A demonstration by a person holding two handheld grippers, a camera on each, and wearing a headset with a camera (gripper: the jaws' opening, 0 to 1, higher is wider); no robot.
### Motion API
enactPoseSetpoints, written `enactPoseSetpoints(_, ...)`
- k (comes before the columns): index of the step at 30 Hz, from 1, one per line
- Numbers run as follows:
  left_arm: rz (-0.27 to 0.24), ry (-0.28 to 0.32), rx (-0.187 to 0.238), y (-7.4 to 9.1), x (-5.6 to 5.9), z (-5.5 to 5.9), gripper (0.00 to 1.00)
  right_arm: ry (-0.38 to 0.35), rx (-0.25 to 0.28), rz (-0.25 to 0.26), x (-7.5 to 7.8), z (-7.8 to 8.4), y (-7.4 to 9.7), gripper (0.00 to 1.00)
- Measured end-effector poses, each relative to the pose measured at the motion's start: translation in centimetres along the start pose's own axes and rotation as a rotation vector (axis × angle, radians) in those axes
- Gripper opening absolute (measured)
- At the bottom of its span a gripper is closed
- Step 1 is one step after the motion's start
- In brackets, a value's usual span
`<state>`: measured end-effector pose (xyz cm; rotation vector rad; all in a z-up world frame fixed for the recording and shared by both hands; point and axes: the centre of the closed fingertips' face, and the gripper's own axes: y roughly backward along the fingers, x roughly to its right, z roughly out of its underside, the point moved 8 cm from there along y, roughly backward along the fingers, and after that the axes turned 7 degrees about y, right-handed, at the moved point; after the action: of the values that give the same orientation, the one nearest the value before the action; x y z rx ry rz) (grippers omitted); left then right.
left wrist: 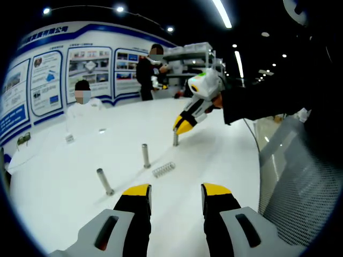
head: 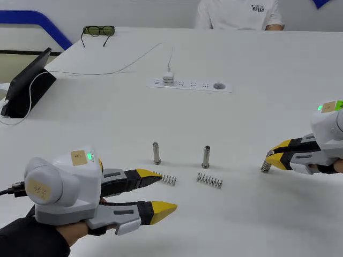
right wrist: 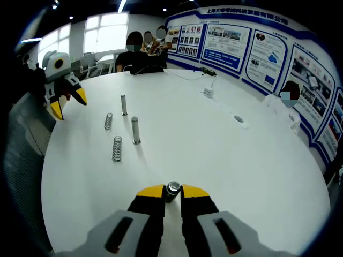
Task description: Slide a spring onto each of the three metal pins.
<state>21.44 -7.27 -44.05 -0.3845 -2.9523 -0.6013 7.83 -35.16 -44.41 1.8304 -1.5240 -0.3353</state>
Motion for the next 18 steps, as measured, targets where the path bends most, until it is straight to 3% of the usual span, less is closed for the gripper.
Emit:
enactPoseSetpoints(9, -0.001, 0.000, 0.001, 0.0, 0.0, 0.0, 0.38, -0.009, 0.021, 0.017, 0.1, -0.1, 0.6, 0.17)
enactPoseSetpoints(18, 0.001, -0.001, 0.003, 0.0, -0.1, 0.0, 0.38, 0.020, 0.061, 0.019, -0.5, -2.0, 1.1, 0.17)
